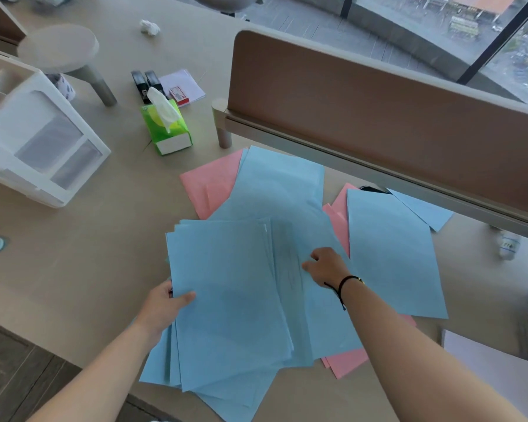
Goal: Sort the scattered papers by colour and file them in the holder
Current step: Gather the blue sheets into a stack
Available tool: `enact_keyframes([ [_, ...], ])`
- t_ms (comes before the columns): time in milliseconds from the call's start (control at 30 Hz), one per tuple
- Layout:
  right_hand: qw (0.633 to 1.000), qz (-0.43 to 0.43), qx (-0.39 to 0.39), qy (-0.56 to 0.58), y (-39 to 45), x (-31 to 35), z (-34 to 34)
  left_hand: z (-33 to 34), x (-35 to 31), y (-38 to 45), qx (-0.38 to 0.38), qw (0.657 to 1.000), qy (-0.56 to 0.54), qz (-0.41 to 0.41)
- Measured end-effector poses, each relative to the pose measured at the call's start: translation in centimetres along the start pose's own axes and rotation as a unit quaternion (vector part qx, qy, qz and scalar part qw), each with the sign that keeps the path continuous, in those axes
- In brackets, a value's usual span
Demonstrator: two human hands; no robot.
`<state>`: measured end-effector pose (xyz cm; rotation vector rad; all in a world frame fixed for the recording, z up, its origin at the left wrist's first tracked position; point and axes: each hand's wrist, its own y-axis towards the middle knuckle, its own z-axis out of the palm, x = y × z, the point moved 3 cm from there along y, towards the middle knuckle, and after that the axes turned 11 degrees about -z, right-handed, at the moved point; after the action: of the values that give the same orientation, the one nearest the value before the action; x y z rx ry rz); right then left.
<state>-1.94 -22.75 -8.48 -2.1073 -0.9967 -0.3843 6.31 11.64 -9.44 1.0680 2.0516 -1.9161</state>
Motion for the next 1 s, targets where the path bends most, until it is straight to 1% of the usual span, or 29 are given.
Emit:
enact_keyframes([
  [100,0.997,0.0,-0.05,0.056,-0.8,-0.9,-2.1,-0.6,0.1,0.2,-0.005,1.0,-0.005,-0.002],
  [200,0.986,0.021,-0.131,0.105,-2.1,-4.1,-5.0,-1.6,0.1,0.2,-0.022,0.999,-0.024,-0.013],
  [267,0.967,0.037,-0.171,0.187,-3.3,-6.6,-7.0,-2.2,0.2,0.3,-0.029,0.999,-0.028,-0.019],
  [367,0.901,0.073,-0.185,0.385,-5.5,-9.8,-8.8,-2.7,0.2,0.2,-0.032,0.999,-0.029,-0.023],
  [433,0.869,0.082,-0.175,0.455,-6.8,-10.9,-9.3,-2.6,0.1,0.1,-0.034,0.998,-0.035,-0.027],
  [500,0.853,0.085,-0.156,0.49,-7.7,-10.9,-8.7,-2.5,0.0,0.0,-0.035,0.998,-0.042,-0.036],
  [567,0.851,0.076,-0.136,0.502,-8.3,-10.0,-7.2,-2.3,0.1,0.0,-0.036,0.997,-0.047,-0.048],
  [600,0.85,0.071,-0.137,0.504,-8.5,-9.3,-6.2,-2.2,0.1,0.0,-0.035,0.997,-0.053,-0.051],
  [733,0.828,0.07,-0.181,0.527,-9.2,-6.9,-2.4,-1.6,0.0,-0.9,-0.027,0.997,-0.06,-0.051],
  [767,0.828,0.068,-0.177,0.528,-9.4,-6.3,-1.2,-1.6,0.0,-0.8,-0.023,0.996,-0.062,-0.052],
  [800,0.837,0.064,-0.164,0.519,-9.6,-5.8,0.1,-1.6,0.0,-0.9,-0.019,0.996,-0.063,-0.055],
  [933,0.891,0.048,-0.108,0.439,-10.3,-4.1,5.4,-1.2,0.1,-0.9,0.016,0.992,-0.087,-0.093],
  [1000,0.91,0.037,-0.091,0.402,-10.4,-2.7,7.0,-0.6,0.0,-1.1,0.039,0.988,-0.108,-0.103],
])
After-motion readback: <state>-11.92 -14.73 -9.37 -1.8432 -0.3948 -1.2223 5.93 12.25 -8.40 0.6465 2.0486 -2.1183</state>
